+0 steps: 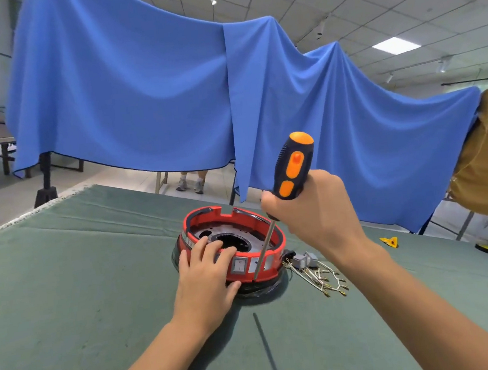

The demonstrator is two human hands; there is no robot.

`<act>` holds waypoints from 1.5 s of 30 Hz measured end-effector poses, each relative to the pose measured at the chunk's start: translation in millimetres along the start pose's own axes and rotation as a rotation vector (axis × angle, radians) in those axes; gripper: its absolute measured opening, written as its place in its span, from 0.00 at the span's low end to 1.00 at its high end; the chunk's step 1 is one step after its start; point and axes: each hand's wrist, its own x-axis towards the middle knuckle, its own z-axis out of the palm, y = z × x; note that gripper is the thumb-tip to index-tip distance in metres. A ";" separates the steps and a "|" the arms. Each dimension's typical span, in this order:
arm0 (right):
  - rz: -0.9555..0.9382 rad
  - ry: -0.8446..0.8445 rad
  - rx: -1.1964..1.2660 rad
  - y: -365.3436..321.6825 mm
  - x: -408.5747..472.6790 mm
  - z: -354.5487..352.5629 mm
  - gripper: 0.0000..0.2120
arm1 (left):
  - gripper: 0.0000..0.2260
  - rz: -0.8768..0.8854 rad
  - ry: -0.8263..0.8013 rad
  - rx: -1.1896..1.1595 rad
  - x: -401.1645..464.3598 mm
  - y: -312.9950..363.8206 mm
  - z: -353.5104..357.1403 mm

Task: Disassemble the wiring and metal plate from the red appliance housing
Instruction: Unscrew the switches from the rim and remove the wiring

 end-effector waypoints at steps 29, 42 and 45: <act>0.004 0.282 0.265 -1.0 4.2 19.1 0.20 | 0.26 0.007 0.049 -0.101 2.0 -6.4 6.7; 0.250 0.078 0.247 4.7 49.7 34.6 0.12 | 0.25 -0.015 0.040 -0.136 2.2 -4.7 4.9; 0.328 0.046 0.250 11.8 59.5 39.2 0.12 | 0.26 -0.020 0.037 -0.137 2.1 -4.6 3.4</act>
